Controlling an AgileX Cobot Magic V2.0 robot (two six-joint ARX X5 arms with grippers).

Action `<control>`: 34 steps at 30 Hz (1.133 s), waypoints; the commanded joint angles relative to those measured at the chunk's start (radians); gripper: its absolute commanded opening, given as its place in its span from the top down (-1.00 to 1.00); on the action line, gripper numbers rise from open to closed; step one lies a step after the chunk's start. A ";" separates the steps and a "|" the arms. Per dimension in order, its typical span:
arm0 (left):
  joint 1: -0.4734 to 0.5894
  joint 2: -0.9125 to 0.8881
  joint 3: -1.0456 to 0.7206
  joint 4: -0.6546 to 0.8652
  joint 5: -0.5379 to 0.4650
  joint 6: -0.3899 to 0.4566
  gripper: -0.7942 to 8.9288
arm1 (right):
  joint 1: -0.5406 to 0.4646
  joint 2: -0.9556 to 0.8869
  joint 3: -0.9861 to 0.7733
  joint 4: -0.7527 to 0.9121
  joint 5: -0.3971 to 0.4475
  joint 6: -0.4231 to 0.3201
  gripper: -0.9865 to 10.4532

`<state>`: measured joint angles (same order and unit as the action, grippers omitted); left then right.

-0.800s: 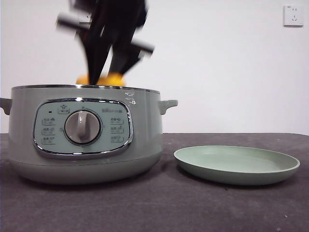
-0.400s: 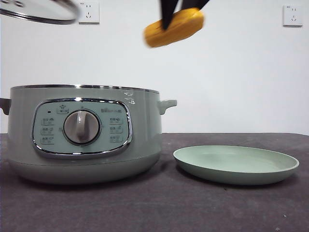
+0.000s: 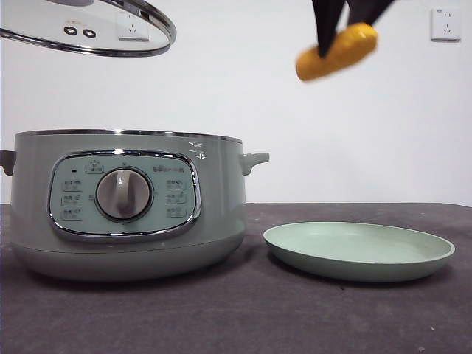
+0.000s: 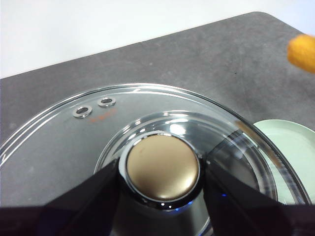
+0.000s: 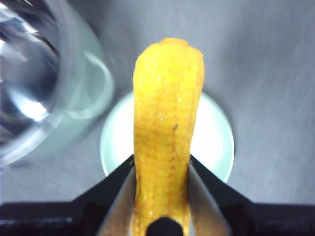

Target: Take the corn out from the steamer,put the corn on the plate,close the lid

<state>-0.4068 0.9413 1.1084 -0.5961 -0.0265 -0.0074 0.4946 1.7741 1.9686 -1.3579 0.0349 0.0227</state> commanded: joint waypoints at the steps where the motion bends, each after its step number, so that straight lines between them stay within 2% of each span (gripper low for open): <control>1: 0.000 -0.006 0.013 0.057 0.002 0.008 0.85 | -0.006 0.002 -0.086 -0.021 0.000 0.018 0.85; 6: 0.000 -0.004 0.013 0.077 0.002 0.008 0.85 | -0.010 -0.002 -0.253 -0.010 0.035 0.021 0.85; 10: 0.000 0.000 0.013 0.103 0.003 0.008 0.85 | -0.007 -0.002 -0.367 0.066 0.069 0.038 0.85; 21: 0.000 0.001 0.013 0.117 0.002 0.008 0.85 | 0.000 -0.002 -0.696 0.496 0.075 0.066 0.85; 25: 0.000 0.001 0.013 0.117 0.002 0.008 0.85 | 0.000 -0.002 -0.779 0.609 0.071 0.068 0.74; 30: 0.000 0.001 0.013 0.118 0.002 0.008 0.85 | 0.000 -0.002 -0.802 0.637 0.076 0.093 0.34; 34: 0.000 0.010 0.013 0.121 0.003 0.008 0.85 | 0.000 -0.002 -0.802 0.639 0.076 0.093 0.31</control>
<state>-0.4068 0.9558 1.1084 -0.5323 -0.0265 -0.0074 0.4915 1.7676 1.1755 -0.7216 0.1078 0.1017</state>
